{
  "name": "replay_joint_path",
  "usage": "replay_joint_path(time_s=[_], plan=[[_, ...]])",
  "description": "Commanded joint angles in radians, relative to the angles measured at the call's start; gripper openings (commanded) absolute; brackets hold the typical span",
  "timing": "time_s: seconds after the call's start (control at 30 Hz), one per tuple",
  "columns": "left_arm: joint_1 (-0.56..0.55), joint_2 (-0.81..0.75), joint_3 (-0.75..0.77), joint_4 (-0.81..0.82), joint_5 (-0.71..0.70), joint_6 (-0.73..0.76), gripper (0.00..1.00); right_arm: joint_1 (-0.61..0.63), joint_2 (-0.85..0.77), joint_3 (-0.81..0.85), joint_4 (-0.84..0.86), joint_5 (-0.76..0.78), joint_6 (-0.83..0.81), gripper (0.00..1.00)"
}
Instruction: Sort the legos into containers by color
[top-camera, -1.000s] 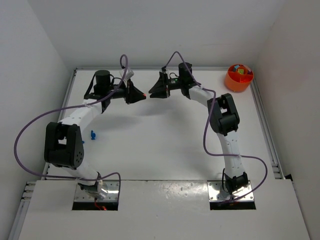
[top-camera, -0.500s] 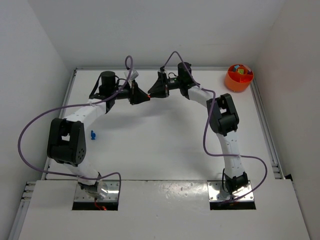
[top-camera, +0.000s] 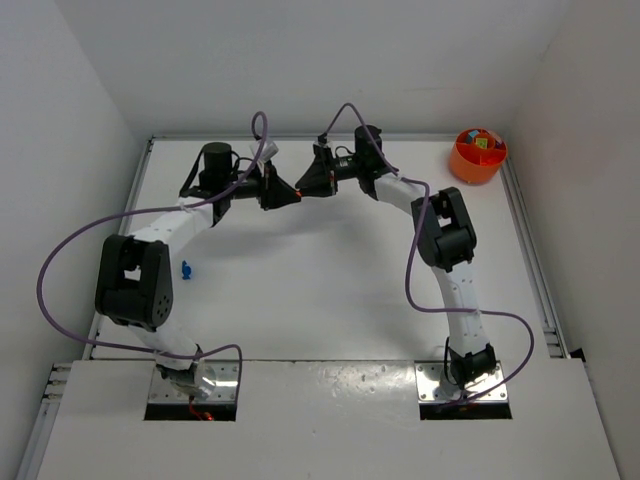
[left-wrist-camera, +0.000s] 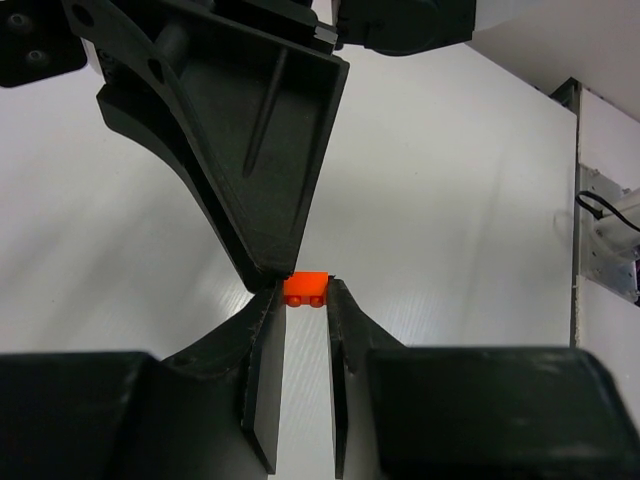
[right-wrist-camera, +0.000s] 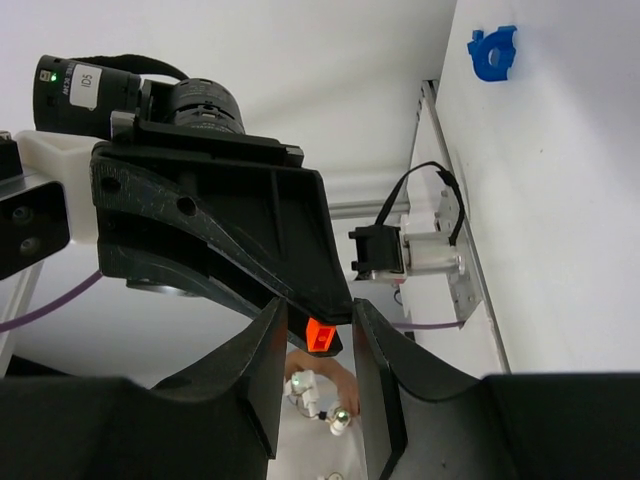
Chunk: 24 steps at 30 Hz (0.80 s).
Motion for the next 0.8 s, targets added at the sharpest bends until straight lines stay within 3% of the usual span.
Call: replay_joint_path(time_s=[0.0, 0.57, 0.77], plan=[[-0.005, 0.023, 0.043, 0.024, -0.016, 0.046, 0.2, 0.049, 0.002, 0.04, 0.036, -0.065, 0.028, 0.33], [0.032, 0.043, 0.104, 0.005, -0.035, 0.075, 0.2, 0.059, 0.011, 0.031, 0.027, -0.083, 0.019, 0.36], [0.032, 0.043, 0.084, -0.015, -0.035, 0.084, 0.2, 0.059, 0.02, 0.051, 0.027, -0.083, 0.019, 0.16]])
